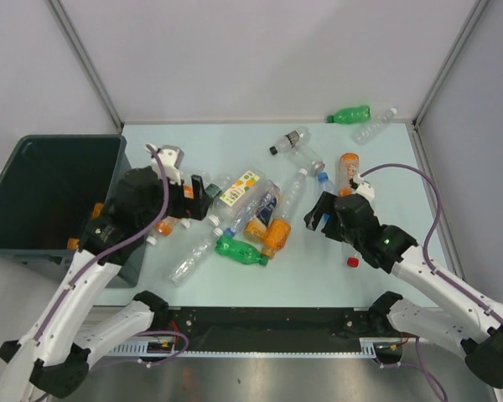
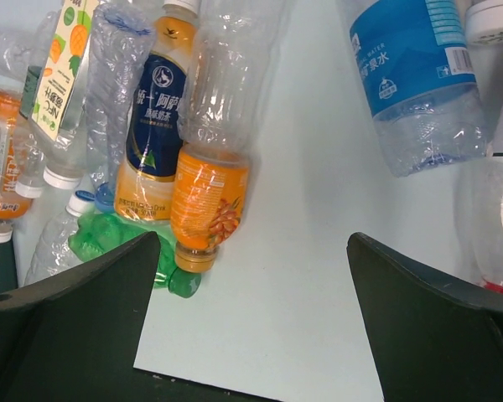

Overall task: Put the plastic bottles in the bin
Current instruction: Pick up the plastic bottle at the center of the board.

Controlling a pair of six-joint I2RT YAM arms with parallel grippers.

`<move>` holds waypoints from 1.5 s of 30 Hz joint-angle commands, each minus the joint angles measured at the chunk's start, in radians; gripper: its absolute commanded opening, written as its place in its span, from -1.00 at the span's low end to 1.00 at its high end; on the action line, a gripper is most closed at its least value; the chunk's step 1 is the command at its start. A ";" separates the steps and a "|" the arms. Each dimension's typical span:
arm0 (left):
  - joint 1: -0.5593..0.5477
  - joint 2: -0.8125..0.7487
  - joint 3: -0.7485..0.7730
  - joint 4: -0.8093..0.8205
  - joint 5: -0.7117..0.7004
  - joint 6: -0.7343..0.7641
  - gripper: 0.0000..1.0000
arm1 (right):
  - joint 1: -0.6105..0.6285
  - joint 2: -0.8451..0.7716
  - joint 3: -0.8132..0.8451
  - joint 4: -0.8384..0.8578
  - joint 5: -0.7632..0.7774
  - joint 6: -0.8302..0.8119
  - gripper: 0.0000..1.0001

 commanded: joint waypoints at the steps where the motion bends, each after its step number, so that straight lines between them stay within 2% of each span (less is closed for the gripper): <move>1: -0.079 -0.001 -0.092 0.049 -0.031 -0.197 0.99 | -0.015 -0.010 0.041 -0.022 0.030 0.018 0.99; 3: -0.088 0.004 -0.116 0.031 -0.094 -0.347 1.00 | -0.016 -0.010 0.040 -0.026 0.027 0.019 0.99; 6: -0.090 -0.001 -0.168 0.023 -0.117 -0.514 1.00 | -0.019 -0.012 0.041 -0.036 0.027 0.021 0.99; 11: -0.102 -0.038 -0.262 0.069 -0.124 -0.703 0.99 | -0.025 -0.026 0.040 -0.065 0.038 0.020 0.99; 15: -0.126 -0.059 -0.349 0.058 -0.151 -0.938 1.00 | -0.033 -0.044 0.029 -0.078 0.039 0.019 1.00; 19: -0.202 -0.072 -0.422 0.027 -0.225 -1.127 0.98 | -0.041 -0.061 0.006 -0.078 0.035 0.030 0.99; 23: -0.268 -0.036 -0.408 -0.031 -0.289 -1.265 0.98 | -0.051 -0.070 -0.006 -0.080 0.022 0.033 0.99; 27: -0.330 0.028 -0.403 -0.034 -0.318 -1.316 0.98 | -0.065 -0.075 -0.014 -0.082 0.022 0.030 0.99; 36: -0.438 0.229 -0.434 0.063 -0.288 -1.376 0.98 | -0.108 -0.093 -0.035 -0.080 -0.011 0.015 0.99; 45: -0.449 0.367 -0.448 0.153 -0.300 -1.347 0.86 | -0.157 -0.104 -0.057 -0.072 -0.062 -0.005 0.99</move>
